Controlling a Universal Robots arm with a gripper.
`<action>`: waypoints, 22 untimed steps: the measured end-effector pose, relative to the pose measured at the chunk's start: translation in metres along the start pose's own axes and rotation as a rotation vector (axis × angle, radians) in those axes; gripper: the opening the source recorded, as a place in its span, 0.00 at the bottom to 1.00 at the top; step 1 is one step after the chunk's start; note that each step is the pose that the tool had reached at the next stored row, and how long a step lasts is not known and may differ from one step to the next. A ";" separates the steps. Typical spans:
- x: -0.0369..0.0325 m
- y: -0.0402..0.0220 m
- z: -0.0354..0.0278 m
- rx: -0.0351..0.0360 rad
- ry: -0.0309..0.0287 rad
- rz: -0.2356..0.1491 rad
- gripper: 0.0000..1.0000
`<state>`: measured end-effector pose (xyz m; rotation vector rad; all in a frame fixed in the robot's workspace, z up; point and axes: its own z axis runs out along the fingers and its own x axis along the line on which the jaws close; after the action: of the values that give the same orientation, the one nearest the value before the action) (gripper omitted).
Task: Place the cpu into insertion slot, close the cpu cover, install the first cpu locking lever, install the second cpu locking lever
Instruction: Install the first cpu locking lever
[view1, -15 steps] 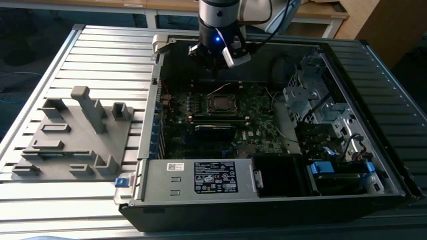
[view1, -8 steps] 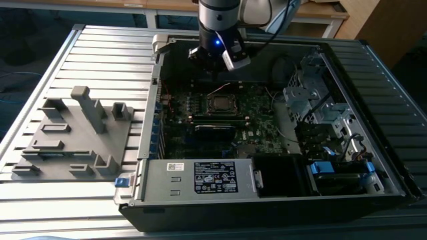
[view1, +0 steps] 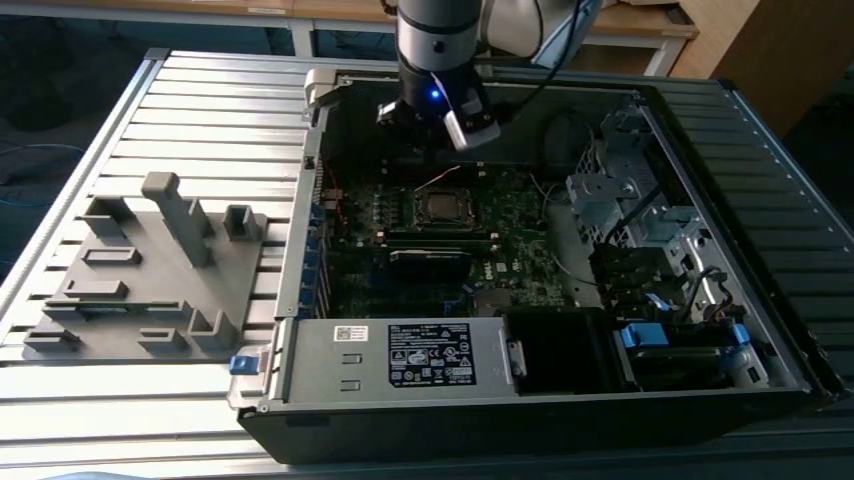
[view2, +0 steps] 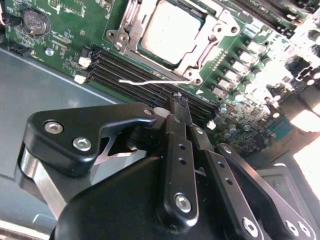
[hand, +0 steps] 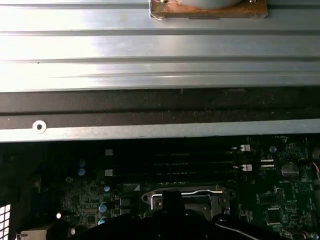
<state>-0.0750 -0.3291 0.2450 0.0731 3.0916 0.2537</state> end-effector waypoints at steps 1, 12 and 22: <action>-0.0002 -0.0001 0.0008 -0.0048 0.0002 0.000 0.11; -0.0077 -0.0008 0.0070 -0.0145 0.0008 0.001 0.11; -0.0077 -0.0011 0.0095 -0.0149 0.0005 0.001 0.11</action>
<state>-0.0669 -0.3291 0.2356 0.0736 3.0898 0.2767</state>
